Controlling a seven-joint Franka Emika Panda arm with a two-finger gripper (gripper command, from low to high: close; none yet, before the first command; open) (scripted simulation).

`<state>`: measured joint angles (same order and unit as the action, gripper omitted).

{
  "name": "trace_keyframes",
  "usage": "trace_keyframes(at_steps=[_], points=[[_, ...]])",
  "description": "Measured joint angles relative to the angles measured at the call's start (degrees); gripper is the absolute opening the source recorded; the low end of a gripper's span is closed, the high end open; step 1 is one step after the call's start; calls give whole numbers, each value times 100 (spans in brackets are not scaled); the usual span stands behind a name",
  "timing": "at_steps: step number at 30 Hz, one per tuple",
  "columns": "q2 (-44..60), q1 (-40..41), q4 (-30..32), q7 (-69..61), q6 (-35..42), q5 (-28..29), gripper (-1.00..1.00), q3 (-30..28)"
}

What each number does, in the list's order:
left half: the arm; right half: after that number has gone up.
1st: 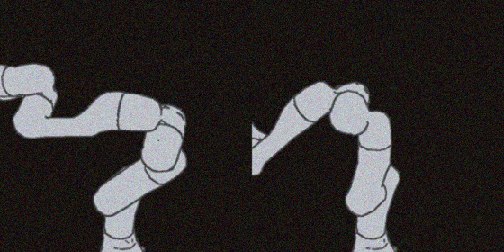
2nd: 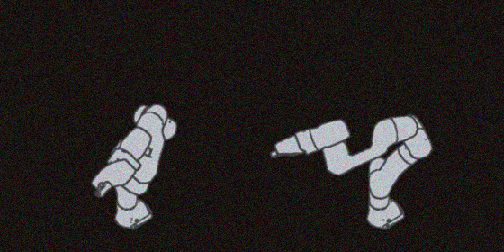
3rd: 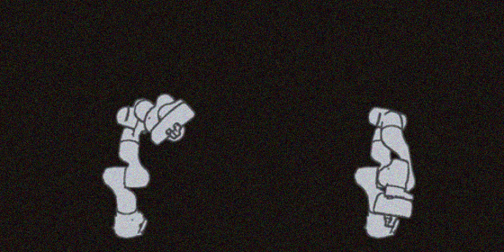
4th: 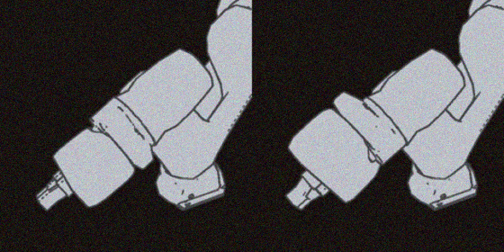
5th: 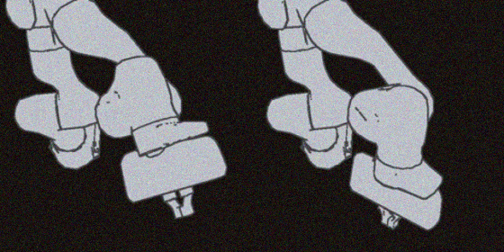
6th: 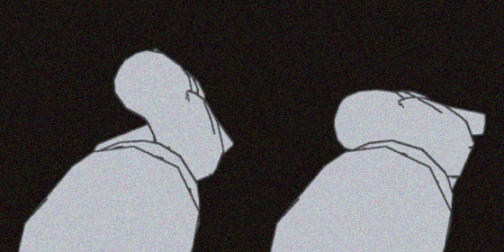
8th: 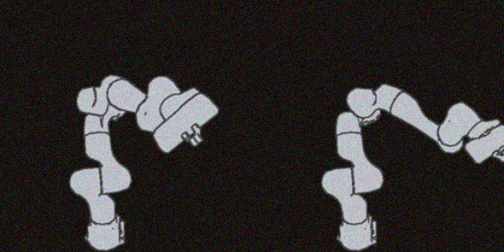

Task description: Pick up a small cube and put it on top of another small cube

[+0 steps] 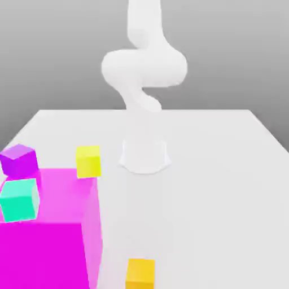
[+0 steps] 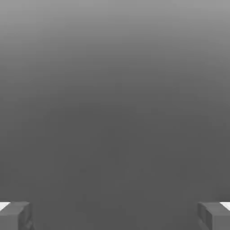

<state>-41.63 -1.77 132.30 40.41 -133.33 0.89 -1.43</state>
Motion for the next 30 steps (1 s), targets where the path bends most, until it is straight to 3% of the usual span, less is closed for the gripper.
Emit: trace_keyframes(at_steps=[10, 18, 30], points=[[1684, -673, 208, -2336, -627, 163, 0, -657], [3025, -1052, 374, -4412, -1127, -41, 0, -1093], [5073, -957, 616, -7723, -1859, -629, 0, -1005]])
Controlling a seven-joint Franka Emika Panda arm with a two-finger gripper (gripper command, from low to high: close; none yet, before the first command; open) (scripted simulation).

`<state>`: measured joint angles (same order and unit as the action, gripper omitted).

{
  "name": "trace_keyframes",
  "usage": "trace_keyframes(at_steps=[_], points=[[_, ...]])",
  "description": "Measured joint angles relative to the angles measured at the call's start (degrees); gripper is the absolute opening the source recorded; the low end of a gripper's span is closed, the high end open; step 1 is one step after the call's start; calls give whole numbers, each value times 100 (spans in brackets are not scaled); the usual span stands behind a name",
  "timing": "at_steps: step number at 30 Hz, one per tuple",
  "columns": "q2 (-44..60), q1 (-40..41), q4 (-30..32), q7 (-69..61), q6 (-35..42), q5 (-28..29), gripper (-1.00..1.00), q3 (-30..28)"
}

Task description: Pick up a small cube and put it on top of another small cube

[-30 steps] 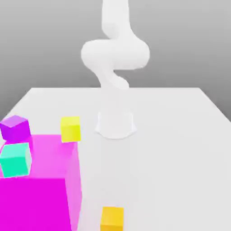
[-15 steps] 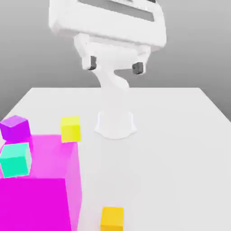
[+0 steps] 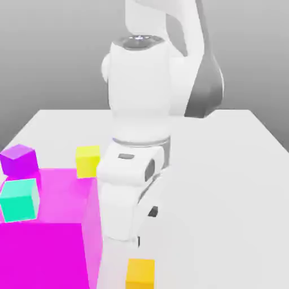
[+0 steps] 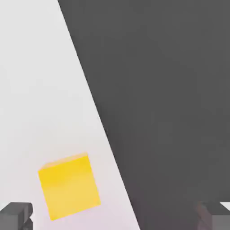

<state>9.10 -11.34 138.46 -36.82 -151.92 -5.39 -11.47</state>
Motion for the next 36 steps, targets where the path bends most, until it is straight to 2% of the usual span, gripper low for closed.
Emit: trace_keyframes(at_steps=[3, 8, 9, 17, 20, 26, 36], points=[[508, 156, 52, -721, -201, -44, 0, 158], [1512, 420, -100, -1124, -947, -312, 0, 480], [1617, 447, -120, -1152, -1030, -345, -100, 513], [1451, 409, -86, -1113, -883, -290, -100, 464], [884, 303, 25, -967, -431, -94, -100, 317], [-286, 409, -208, -1078, 404, 599, -100, -22], [-2302, 586, -94, -3215, 2424, 1270, -100, -269]])
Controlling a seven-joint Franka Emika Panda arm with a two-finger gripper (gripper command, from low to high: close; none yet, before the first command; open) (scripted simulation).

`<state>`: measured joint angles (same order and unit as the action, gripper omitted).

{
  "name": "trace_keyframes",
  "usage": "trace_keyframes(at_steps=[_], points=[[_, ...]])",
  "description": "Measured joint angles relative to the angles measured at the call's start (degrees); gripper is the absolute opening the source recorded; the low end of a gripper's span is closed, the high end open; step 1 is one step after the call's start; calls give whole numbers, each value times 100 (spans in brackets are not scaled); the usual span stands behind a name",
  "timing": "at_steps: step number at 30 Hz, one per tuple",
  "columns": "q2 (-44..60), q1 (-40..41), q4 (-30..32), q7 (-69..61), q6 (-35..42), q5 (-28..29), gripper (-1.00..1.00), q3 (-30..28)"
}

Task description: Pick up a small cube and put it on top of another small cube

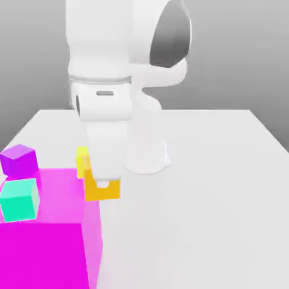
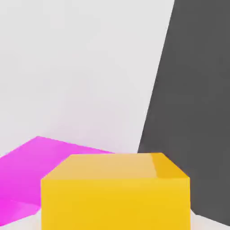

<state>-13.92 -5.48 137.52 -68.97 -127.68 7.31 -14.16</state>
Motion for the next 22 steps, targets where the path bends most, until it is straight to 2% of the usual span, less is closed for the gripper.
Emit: trace_keyframes(at_steps=[7, 11, 12, 18, 22], points=[[-1202, -7, 149, -1835, 1324, 198, -100, -398], [-1069, -30, 668, -2081, 718, 255, -100, -584], [-1013, -32, 779, -2093, 553, 265, 100, -614], [-986, -36, 835, -2103, 465, 258, 100, -631], [-1232, -45, 400, -2093, 1139, 223, 100, -538]])
